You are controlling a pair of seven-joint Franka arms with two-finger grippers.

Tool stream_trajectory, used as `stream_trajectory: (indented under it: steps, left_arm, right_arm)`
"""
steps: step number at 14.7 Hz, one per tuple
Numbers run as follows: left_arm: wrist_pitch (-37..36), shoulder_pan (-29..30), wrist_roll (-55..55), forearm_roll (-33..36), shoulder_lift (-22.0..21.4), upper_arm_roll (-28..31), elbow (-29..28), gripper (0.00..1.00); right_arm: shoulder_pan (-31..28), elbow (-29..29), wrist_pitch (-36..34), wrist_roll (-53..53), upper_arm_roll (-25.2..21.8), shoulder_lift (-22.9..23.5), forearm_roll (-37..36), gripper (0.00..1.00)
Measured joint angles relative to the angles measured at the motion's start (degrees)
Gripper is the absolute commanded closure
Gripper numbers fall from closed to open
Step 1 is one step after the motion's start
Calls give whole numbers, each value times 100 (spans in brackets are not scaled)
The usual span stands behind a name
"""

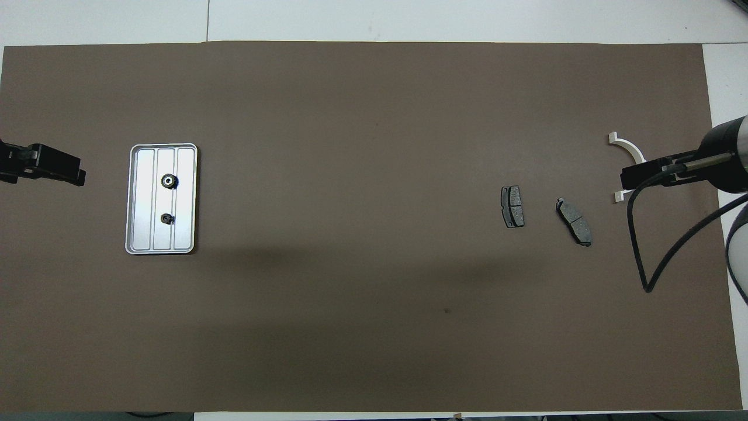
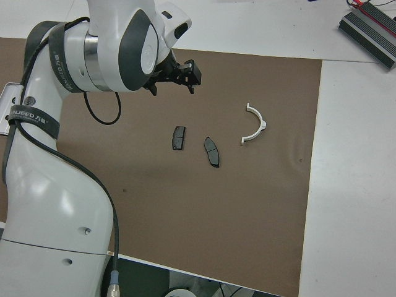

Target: Pick bearing gear from pile to tray

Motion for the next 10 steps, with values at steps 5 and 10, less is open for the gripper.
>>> stream_trajectory:
  steps: [5,10]
  left_arm:
    - [34,-59,1,-2,0,-3,-3,0]
    - [47,-112,1,-4,0,-4,-15,0]
  right_arm:
    - [0,0,0,0,-1,0,0,0]
    - [1,0,0,0,0,0,0,0]
